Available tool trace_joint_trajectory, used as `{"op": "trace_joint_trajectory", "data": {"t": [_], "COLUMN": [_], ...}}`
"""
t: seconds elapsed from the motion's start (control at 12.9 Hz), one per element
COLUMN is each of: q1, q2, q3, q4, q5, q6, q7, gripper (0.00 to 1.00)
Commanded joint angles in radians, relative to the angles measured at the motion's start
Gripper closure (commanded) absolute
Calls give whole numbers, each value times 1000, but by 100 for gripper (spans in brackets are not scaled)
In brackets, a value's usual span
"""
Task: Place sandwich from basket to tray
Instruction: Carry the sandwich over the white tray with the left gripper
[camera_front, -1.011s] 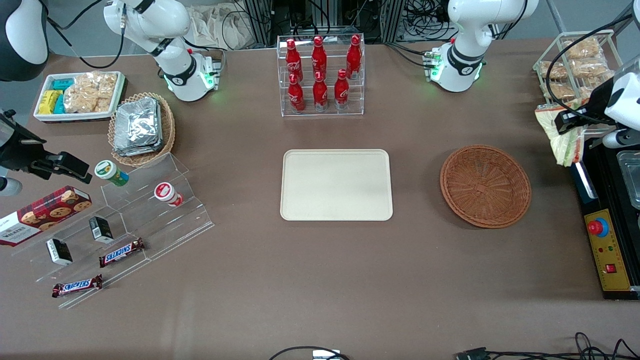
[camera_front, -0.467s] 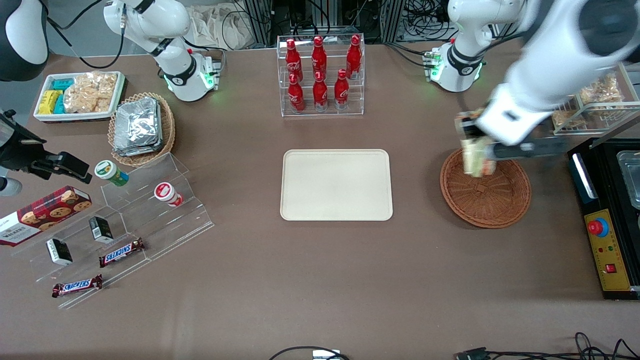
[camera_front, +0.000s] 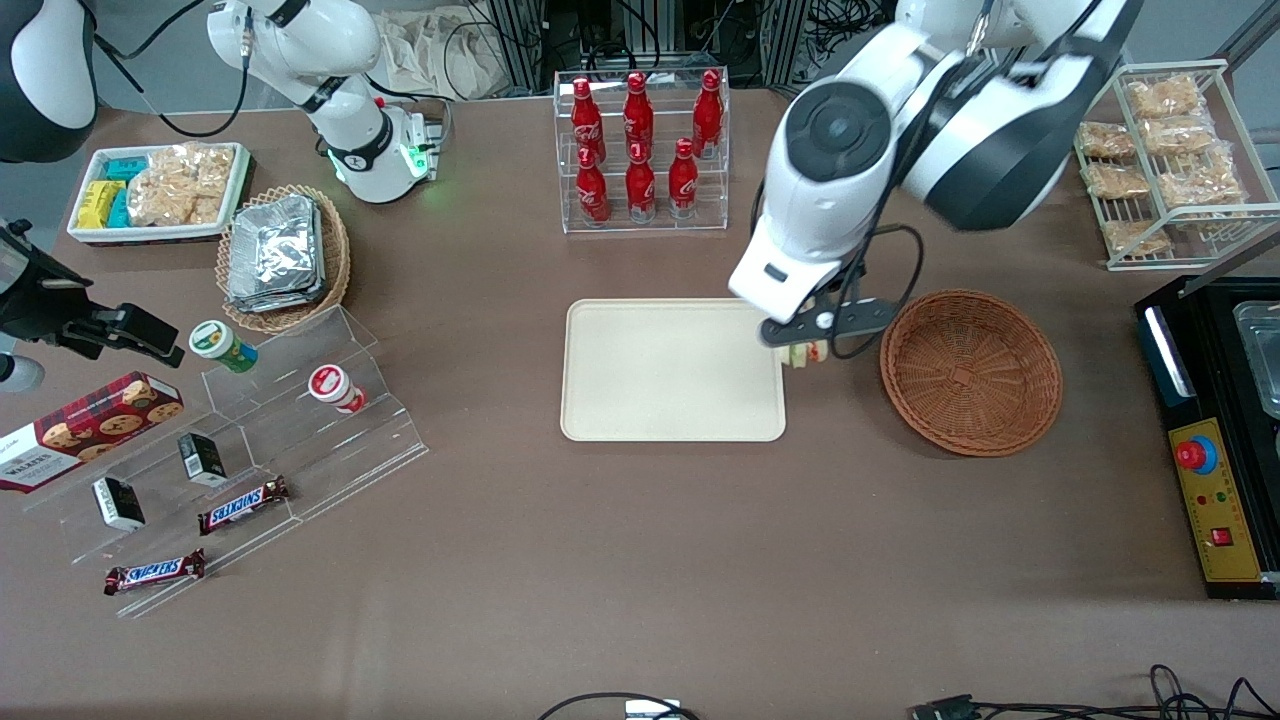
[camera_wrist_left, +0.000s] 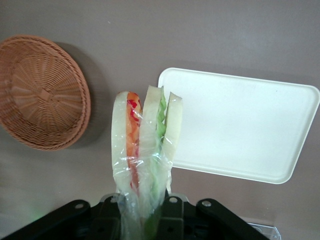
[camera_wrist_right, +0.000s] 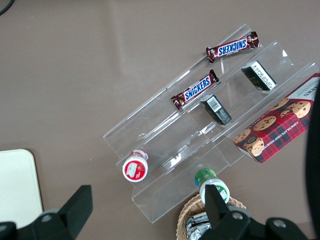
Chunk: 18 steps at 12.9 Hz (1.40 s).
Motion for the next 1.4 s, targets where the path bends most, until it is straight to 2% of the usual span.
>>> {"op": "trace_joint_trajectory", "data": {"t": [0.0,0.16,0.31,0.47,0.86,1.09,1.17,1.24,1.32], "q1": [14,16,17,16,19,16,16,16,16], "q2": [10,13,28,51,183,217,220,223,222], "q3": [-19,-11,-5,36,49,80,80,80,80], "q4": [-158,-307,-446,-526,-571,-571,-571,-570,-568], "q5": [29,73,167,215,379,399,402,401,401], "q6": [155,329,508,624,757,807,807,807,802], "q7": [-24,-77,-148,-162,-171,-171,-171,-173,-176], "gripper": [100,100,100,100,100,100,89,24,0]}}
